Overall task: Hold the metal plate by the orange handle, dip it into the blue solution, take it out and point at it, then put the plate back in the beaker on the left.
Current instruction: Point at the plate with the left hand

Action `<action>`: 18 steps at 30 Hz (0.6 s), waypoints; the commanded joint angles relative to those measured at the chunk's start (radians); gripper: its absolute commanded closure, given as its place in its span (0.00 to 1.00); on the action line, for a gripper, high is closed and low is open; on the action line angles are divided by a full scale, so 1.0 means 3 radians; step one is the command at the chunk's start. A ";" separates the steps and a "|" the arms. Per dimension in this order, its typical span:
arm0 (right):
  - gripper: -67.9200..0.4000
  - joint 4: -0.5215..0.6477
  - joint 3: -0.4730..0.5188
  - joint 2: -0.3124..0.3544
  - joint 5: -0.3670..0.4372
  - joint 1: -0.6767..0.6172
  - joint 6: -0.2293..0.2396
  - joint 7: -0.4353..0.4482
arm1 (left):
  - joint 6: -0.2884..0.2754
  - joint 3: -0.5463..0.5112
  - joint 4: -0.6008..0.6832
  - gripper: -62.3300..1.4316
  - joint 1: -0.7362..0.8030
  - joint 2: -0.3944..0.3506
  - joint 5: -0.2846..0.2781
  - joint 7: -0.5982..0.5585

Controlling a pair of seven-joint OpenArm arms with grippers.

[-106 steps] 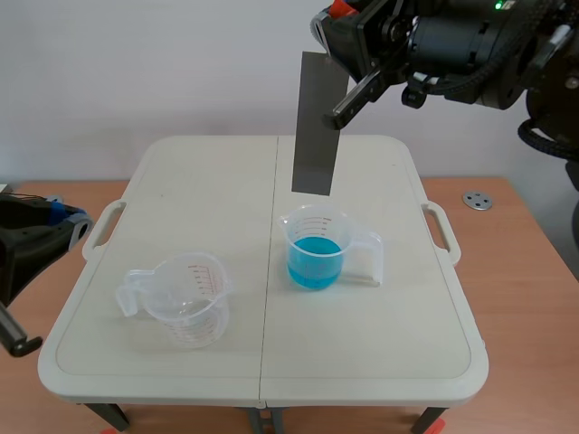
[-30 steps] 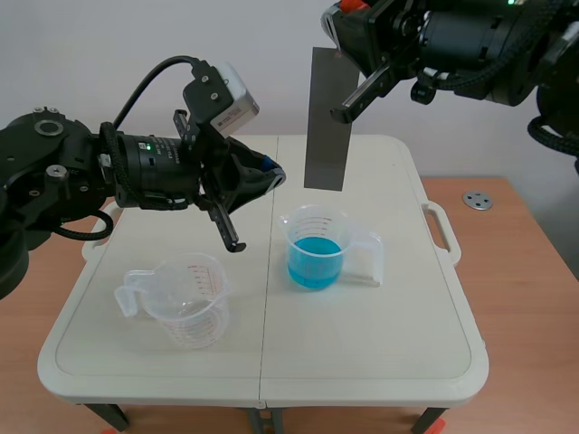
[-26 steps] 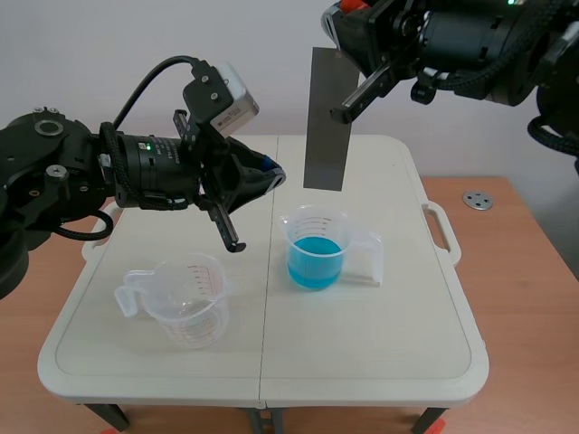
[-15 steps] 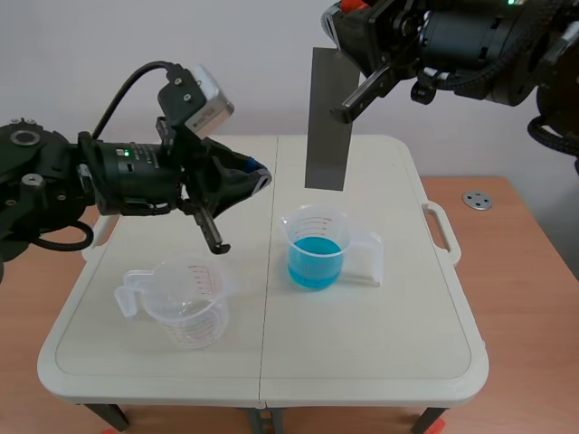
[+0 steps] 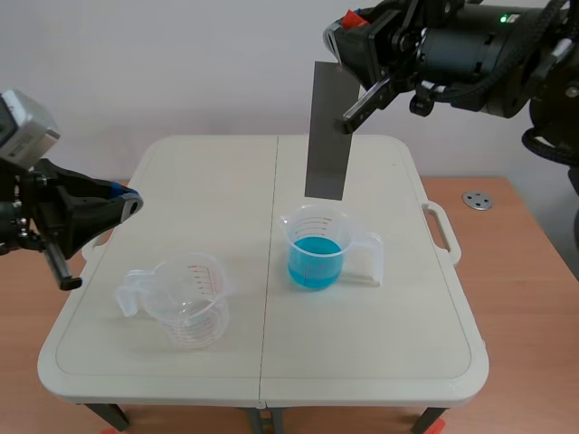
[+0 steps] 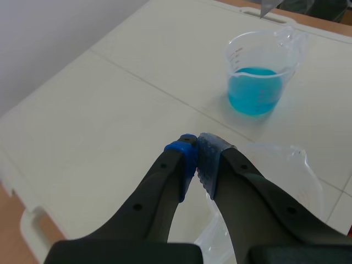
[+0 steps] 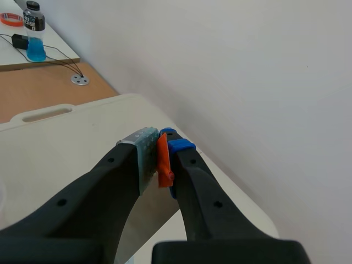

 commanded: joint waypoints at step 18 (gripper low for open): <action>0.98 -0.0435 -0.0025 -0.0003 -0.0215 0.0041 0.0048 0.0511 | -0.0006 -0.1797 0.0403 0.95 0.1951 -0.0050 -0.0108 -0.0378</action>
